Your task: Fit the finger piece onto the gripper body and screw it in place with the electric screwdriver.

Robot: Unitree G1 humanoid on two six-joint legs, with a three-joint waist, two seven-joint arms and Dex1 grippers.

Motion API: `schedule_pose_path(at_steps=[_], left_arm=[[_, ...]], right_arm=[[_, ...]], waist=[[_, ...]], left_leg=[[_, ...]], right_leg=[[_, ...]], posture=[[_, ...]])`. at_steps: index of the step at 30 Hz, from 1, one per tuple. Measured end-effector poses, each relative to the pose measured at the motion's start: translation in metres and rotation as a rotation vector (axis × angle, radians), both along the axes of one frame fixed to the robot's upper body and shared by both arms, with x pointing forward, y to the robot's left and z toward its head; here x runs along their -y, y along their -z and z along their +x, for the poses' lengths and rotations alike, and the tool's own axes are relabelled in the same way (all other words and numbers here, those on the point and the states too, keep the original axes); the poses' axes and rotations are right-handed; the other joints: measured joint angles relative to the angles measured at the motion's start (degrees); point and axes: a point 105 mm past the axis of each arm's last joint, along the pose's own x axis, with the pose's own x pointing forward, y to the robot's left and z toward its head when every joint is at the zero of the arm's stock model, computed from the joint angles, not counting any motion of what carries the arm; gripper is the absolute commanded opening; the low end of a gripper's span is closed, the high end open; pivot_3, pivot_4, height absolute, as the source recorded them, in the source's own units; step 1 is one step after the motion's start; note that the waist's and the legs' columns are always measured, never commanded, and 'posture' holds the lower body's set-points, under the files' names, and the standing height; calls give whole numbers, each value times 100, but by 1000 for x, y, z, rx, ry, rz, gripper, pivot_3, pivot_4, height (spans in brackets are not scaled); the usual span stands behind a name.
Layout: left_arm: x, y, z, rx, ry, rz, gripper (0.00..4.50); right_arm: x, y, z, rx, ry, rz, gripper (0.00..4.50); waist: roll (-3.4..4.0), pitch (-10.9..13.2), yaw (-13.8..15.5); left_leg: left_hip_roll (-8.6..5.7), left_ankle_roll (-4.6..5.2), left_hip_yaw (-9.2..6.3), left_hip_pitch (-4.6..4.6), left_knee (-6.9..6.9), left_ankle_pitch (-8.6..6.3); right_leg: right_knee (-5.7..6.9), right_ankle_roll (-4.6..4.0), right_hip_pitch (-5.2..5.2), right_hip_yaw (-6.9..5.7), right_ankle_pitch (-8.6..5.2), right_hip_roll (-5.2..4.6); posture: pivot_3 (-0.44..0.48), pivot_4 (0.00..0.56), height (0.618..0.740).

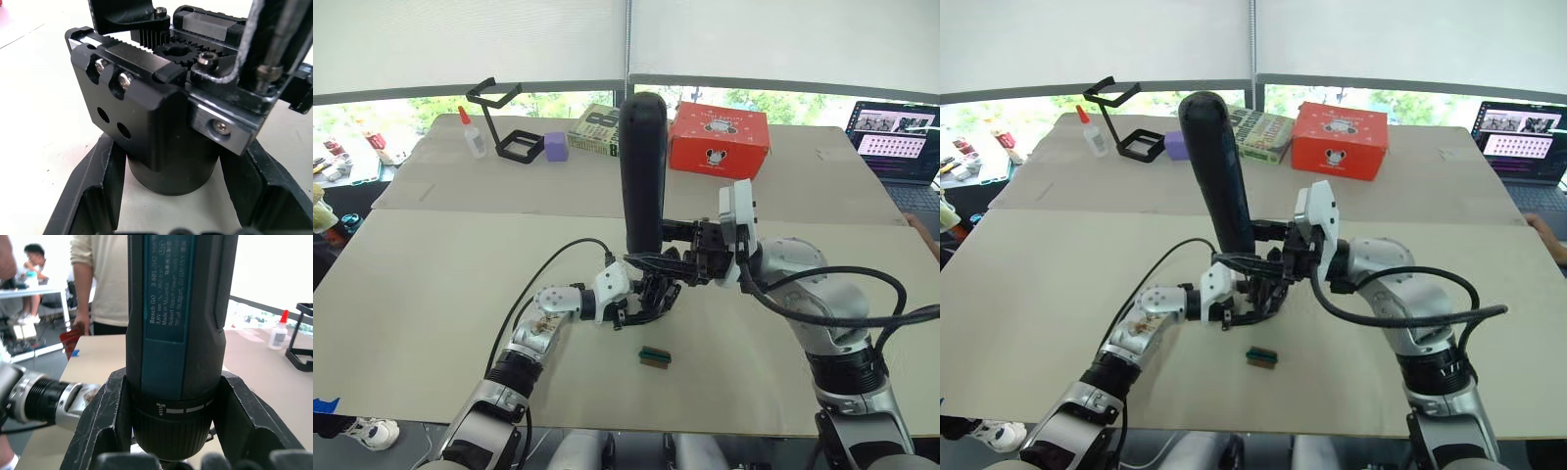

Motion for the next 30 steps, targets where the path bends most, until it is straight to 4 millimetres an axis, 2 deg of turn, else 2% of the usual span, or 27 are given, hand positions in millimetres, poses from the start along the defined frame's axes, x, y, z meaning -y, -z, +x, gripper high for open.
schedule_pose_path(at_steps=[9, 15, 21, 30], left_arm=[[0, 1, 2, -6, 6, 8, 2306], [-1, 2, 2, -9, 3, 14, 2306], [-1, 2, 2, -9, 3, 15, 2306], [-2, 2, 2, -10, 1, 17, 2306]], right_arm=[[4, 7, -9, 119, -26, 3, 1911], [1, 11, -11, 115, -27, 11, 1911], [-6, 9, 1, 54, -2, 16, 1911], [-1, 10, 8, 33, 2, 20, 1911]], waist=[[-1, -2, 12], [0, -2, 12], [0, -2, 9], [0, -2, 8]], left_leg=[[0, 0, 0, 22, 0, 0], [8, -1, 0, 62, -15, -1], [8, -1, -1, 64, -16, -1], [8, -1, -1, 75, -20, -2]], right_leg=[[-1, 0, 21, -2, 0, 9], [-10, 0, 57, 6, -1, 2], [-10, -1, 58, 29, -1, 2], [-13, -1, 69, 32, -1, 2]], posture=[[0, 150, 740], [0, 150, 740], [0, 150, 740], [0, 150, 740]])
